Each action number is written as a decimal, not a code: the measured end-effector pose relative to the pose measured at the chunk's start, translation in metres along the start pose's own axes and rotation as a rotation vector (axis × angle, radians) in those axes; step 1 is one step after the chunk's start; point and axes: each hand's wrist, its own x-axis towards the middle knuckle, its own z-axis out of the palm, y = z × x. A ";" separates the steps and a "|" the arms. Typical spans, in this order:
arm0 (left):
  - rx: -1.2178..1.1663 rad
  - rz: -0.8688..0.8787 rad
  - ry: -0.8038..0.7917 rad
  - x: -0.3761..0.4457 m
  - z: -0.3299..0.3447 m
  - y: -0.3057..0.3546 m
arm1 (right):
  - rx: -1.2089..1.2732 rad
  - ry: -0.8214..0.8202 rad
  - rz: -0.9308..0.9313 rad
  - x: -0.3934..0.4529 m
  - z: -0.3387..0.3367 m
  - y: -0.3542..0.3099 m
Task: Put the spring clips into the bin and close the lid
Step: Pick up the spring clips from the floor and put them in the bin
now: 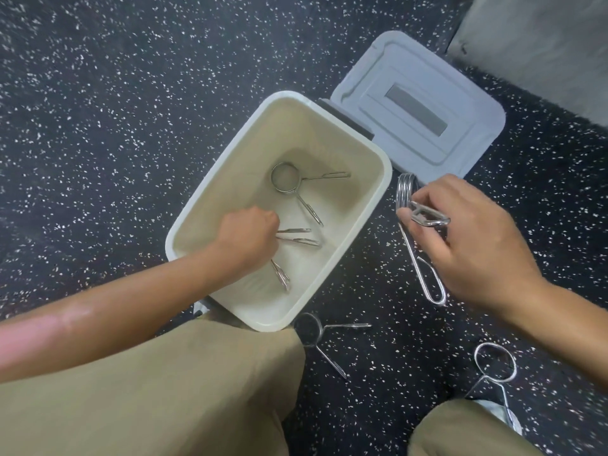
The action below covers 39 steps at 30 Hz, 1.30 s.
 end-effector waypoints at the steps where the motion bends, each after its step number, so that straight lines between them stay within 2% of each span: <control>1: -0.008 0.001 0.002 -0.001 0.001 -0.001 | -0.024 -0.013 -0.038 0.004 -0.003 -0.003; 10: -0.093 0.033 0.028 -0.003 0.002 -0.008 | -0.259 -0.071 -0.423 0.060 -0.025 -0.042; 18: -0.289 0.095 0.144 -0.034 -0.014 -0.026 | -0.406 -0.117 -0.795 0.124 0.004 -0.062; 24: -0.315 0.098 0.202 -0.056 -0.034 -0.032 | -0.626 -0.054 -0.897 0.158 0.056 -0.068; 32: -0.336 0.135 0.232 -0.063 -0.043 -0.027 | -0.904 -0.096 -1.005 0.176 0.096 -0.052; 39: -0.331 0.131 0.205 -0.068 -0.043 -0.017 | -0.937 -0.123 -1.075 0.172 0.119 -0.036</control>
